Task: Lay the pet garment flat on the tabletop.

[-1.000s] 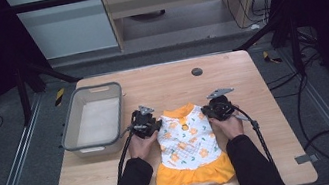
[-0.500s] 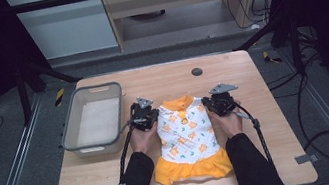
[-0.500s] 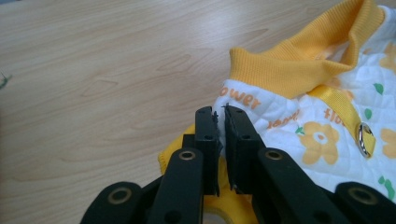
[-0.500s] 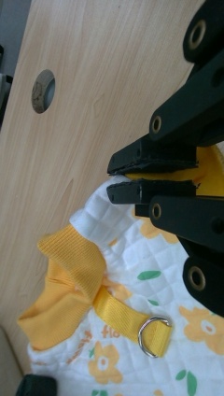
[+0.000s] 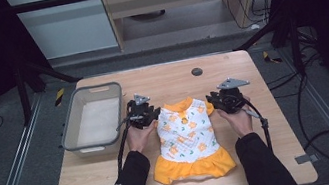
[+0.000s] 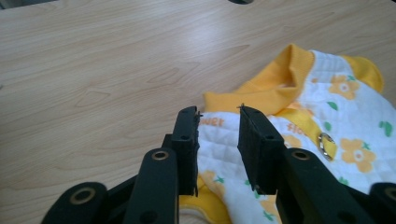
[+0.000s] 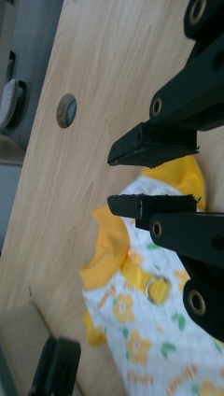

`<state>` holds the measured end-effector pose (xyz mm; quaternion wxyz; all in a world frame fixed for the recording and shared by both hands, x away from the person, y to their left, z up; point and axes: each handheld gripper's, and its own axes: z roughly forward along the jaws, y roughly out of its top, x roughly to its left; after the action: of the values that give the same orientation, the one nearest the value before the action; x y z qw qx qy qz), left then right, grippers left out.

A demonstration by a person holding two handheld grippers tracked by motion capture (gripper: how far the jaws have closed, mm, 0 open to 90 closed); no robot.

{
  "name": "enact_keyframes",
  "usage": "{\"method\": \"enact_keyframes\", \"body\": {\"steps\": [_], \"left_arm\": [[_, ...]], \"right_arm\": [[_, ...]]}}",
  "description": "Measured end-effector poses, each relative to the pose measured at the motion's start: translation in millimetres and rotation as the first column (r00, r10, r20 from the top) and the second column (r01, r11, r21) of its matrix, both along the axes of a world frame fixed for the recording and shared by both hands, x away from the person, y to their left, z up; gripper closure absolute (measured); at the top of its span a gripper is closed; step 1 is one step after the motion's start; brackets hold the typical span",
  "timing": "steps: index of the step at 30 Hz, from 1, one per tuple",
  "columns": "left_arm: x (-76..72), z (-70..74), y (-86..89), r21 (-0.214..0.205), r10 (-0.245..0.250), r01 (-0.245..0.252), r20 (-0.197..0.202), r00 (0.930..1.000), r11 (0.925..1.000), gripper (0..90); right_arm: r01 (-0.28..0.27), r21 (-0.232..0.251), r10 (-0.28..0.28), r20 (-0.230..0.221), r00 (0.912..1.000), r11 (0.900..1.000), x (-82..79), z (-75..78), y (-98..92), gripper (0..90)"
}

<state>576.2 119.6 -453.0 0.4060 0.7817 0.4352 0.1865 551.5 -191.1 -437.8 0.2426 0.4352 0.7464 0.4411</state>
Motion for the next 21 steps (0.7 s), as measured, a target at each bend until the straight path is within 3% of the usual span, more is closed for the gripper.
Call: {"method": "enact_keyframes", "body": {"steps": [3,4,6,7,9,10,13,14,21], "left_arm": [[-1.2,-3.5,-5.2,0.019,-0.034,0.034,-0.010,0.9994,0.9992,72.6],[-0.5,-7.1,-8.0,0.022,-0.045,0.046,-0.020,0.9988,0.9987,75.8],[0.3,-10.1,-10.1,0.027,-0.053,0.053,-0.028,0.9982,0.9982,77.5],[0.7,-12.6,-11.8,0.030,-0.058,0.059,-0.033,0.9978,0.9978,80.4],[0.9,-17.6,-15.1,0.038,-0.067,0.068,-0.039,0.9970,0.9970,81.8],[1.3,-22.5,-17.8,0.054,-0.075,0.077,-0.046,0.9961,0.9955,83.3],[1.7,-27.1,-19.6,0.069,-0.076,0.080,-0.050,0.9958,0.9944,83.8],[2.7,-30.7,-19.9,0.079,-0.074,0.079,-0.054,0.9957,0.9937,83.8],[5.1,-40.9,-18.7,0.101,-0.051,0.057,-0.061,0.9968,0.9932,84.6]], "right_arm": [[-0.044,0.022,0.044,-0.004,0.9990,0.9988,-21.8,6.9,0.7,79.8],[-0.074,0.031,0.074,-0.009,0.9972,0.9968,-37.0,7.0,1.9,83.1],[-0.085,0.037,0.086,-0.014,0.9962,0.9957,-42.4,6.2,2.0,84.9],[-0.116,0.040,0.117,-0.033,0.9925,0.9925,-58.1,2.6,3.3,87.1],[-0.125,0.039,0.126,-0.040,0.9912,0.9914,-64.9,0.4,3.6,88.2],[-0.147,0.040,0.149,-0.057,0.9872,0.9884,-78.1,-6.1,4.6,89.3],[-0.163,0.034,0.165,-0.076,0.9833,0.9860,-90.8,-14.8,6.3,89.4],[-0.185,0.023,0.186,-0.104,0.9770,0.9825,-101.5,-25.2,8.7,89.1],[-0.232,-0.043,0.222,-0.173,0.9595,0.9717,-119.1,-49.8,21.9,87.9]]}}
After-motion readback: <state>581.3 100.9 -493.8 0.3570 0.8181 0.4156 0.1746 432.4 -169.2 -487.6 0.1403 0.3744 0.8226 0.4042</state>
